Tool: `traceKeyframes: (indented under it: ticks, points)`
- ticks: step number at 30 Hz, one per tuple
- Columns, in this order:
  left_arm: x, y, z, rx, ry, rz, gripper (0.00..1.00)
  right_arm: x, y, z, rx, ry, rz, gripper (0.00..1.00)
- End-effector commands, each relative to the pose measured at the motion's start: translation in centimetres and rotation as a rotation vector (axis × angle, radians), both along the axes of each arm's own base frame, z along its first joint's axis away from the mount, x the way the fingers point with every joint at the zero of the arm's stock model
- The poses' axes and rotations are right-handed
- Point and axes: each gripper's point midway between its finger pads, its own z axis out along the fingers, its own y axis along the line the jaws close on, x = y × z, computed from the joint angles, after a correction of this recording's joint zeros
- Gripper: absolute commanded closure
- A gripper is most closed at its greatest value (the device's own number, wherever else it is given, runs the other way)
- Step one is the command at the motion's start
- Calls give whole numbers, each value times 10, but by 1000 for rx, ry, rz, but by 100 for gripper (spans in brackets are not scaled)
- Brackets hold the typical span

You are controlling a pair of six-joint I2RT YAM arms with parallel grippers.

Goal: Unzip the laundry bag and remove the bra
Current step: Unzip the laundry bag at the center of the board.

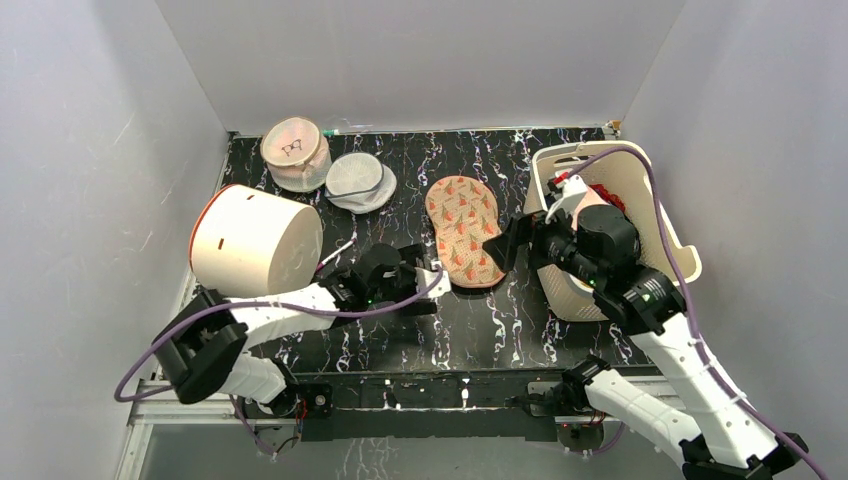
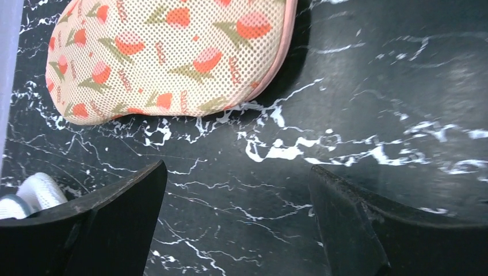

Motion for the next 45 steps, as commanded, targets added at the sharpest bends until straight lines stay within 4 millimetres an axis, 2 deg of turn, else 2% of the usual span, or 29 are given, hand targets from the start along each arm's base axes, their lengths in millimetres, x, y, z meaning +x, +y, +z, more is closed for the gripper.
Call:
traceKeyframes:
  ticks: [1,5,9,12,16,17,20,23,27,31,33,39,42,45]
  points:
    - [35,-12,7,95,-238,-70,7,-13,-5,19,36,-43,9,2]
    - [49,-24,-18,203,-281,-153,11,-12,-11,29,25,-93,-7,2]
    - [67,-44,-24,206,-319,-168,22,-6,-12,32,15,-116,-26,2]
    - [78,-52,-28,206,-364,-170,19,-2,-12,29,0,-113,-32,2]
    - [82,-56,-47,225,-372,-199,19,3,-15,19,-33,-100,-49,2]
    - [84,-58,-50,215,-366,-197,22,4,-16,17,-35,-100,-54,2]
    - [86,-63,-54,185,-354,-187,45,8,-16,14,-30,-92,-76,2]
    - [91,-64,-40,134,-330,-115,57,12,-14,16,-11,-91,-85,2]
    - [75,-54,-11,51,-240,-53,67,16,-16,10,4,-95,-114,2]
    - [54,-34,17,16,-144,7,86,26,-12,3,41,-111,-139,2]
    - [50,-25,34,-6,-118,51,100,32,-3,5,64,-114,-122,2]
    - [50,-7,102,-172,-59,243,100,47,23,8,91,-86,-44,2]
    - [43,-6,109,-210,8,276,100,46,41,7,122,-60,34,2]
    - [43,-5,107,-238,55,321,100,39,59,10,186,-42,130,3]
